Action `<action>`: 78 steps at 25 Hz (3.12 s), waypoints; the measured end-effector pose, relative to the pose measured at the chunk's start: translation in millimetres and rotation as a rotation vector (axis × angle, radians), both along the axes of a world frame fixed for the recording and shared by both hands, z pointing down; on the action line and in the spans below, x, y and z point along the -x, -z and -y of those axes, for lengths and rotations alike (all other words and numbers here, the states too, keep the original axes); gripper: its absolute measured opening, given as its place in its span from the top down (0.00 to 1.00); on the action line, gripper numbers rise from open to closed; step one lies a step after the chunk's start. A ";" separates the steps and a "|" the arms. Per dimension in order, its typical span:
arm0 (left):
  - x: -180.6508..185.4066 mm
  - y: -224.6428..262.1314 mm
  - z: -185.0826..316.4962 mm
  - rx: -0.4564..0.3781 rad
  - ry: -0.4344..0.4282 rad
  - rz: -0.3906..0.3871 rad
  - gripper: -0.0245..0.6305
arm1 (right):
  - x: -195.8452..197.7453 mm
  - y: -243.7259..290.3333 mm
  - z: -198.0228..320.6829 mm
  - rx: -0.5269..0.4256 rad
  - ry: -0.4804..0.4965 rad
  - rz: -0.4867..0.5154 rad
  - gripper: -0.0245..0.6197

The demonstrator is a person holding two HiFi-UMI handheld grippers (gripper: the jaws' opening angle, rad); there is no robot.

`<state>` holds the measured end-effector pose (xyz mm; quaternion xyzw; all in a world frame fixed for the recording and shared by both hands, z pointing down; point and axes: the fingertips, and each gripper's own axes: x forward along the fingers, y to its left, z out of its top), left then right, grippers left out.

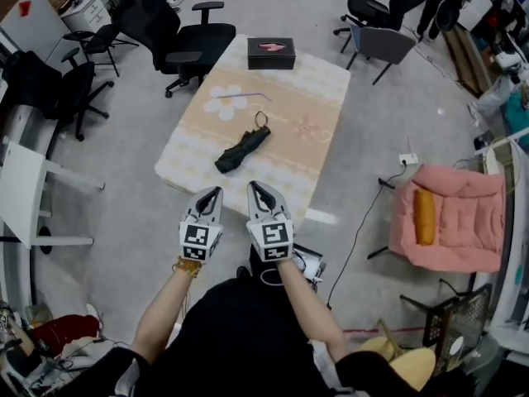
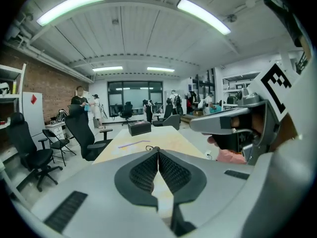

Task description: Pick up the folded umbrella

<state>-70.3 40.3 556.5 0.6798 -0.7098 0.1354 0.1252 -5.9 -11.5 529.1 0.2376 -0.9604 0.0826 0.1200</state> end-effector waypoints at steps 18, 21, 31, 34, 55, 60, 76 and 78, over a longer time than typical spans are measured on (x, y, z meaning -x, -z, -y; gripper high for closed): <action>43.6 -40.3 88.6 0.150 -0.132 0.044 0.94 | 24.3 -34.0 67.9 0.073 -0.094 -0.037 0.94; 43.4 -43.2 94.3 0.148 -0.159 0.023 0.94 | 26.4 -34.9 74.4 0.066 -0.125 -0.049 0.94; 51.1 -58.1 97.3 0.184 -0.258 0.000 0.94 | 38.4 -33.1 78.6 0.063 -0.198 -0.060 0.94; 52.3 -59.8 95.8 0.199 -0.282 -0.016 0.94 | 36.7 -33.3 76.4 0.070 -0.219 -0.066 0.94; 58.0 -120.3 111.9 0.382 -0.438 -0.058 0.77 | 6.1 -26.7 93.0 0.039 -0.363 -0.120 0.94; 61.0 -136.4 120.2 0.419 -0.452 -0.064 0.69 | 2.0 -25.7 98.6 0.031 -0.379 -0.135 0.94; 64.9 -182.7 130.7 0.541 -0.476 -0.097 0.54 | -6.5 -22.7 119.1 0.012 -0.408 -0.161 0.94; 64.7 -185.3 132.1 0.547 -0.477 -0.096 0.54 | -6.4 -22.8 120.0 0.011 -0.409 -0.162 0.94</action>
